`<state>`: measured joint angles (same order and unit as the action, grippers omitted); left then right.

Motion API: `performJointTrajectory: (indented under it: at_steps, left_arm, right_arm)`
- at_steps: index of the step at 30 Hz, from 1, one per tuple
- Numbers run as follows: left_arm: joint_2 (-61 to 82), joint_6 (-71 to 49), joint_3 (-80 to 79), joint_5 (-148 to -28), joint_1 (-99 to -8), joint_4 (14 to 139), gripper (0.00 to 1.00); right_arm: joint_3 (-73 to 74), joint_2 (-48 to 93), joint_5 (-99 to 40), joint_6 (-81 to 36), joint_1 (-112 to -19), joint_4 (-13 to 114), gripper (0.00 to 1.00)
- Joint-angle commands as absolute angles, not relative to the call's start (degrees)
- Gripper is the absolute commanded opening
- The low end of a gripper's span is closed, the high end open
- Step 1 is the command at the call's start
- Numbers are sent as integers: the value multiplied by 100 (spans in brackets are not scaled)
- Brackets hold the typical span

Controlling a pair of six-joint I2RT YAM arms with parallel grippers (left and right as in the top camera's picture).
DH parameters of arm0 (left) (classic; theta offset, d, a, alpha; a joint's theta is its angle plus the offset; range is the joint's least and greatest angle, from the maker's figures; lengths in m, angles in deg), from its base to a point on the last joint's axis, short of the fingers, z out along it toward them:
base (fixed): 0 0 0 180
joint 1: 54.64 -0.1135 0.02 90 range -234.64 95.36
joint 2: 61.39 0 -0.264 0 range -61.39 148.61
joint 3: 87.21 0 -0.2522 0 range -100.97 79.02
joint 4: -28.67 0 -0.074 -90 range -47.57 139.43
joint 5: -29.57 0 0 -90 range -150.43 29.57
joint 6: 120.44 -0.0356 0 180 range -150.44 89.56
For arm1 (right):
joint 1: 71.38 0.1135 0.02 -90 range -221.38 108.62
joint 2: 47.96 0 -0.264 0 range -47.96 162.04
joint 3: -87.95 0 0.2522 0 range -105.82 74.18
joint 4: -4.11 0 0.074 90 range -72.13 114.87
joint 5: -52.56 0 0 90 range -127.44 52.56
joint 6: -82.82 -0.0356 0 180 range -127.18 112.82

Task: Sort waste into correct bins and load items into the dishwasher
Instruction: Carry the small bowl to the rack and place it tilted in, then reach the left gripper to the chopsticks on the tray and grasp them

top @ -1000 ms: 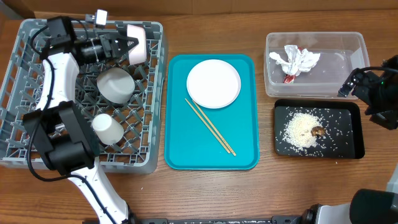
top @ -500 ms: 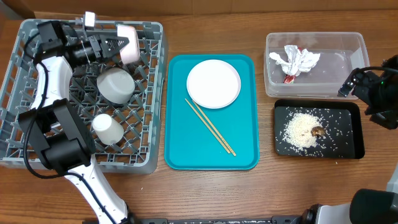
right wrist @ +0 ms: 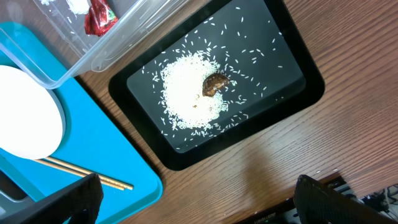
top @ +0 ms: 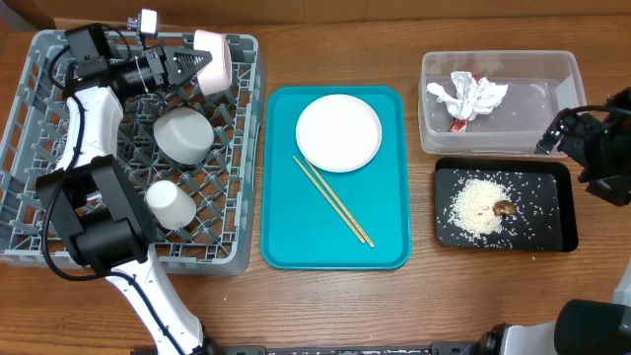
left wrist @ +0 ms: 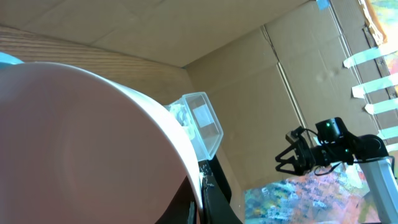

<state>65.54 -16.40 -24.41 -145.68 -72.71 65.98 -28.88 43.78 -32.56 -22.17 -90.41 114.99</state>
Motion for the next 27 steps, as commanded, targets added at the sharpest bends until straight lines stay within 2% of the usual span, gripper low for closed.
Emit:
performJointTrajectory:
  at_steps: [1,10,11,14,17,19,21,27]
  left_arm:
    - [6816,-1559,-2496,-14531,-7238,6596,4]
    - [7138,-1502,-2496,-14548,-7415,6626,4]
    - [7131,-1500,-2496,-14553,-7507,6611,10]
    - [7129,-1502,-2496,-14540,-7708,6639,40]
    - [7127,-1504,-2496,-14378,-7889,6788,59]
    - [7127,-1557,-2496,-14144,-8025,6972,61]
    - [7111,-1756,-2496,-13869,-8139,7240,71]
    - [6893,-2617,-2496,-13307,-8445,8104,83]
  right_arm:
    - [-3004,4274,-3280,-2217,-9037,11488,100]
    - [-3004,4274,-3284,-2214,-9037,11490,100]
    - [-3004,4274,-3284,-2214,-9037,11490,100]
    - [-3004,4274,-3284,-2212,-9037,11490,100]
    - [-3004,4274,-3284,-2214,-9037,11490,100]
    - [-3004,4274,-3284,-2212,-9037,11493,100]
    - [-3004,4274,-3284,-2214,-9037,11493,100]
    - [-3004,4274,-3284,-2214,-9037,11493,100]
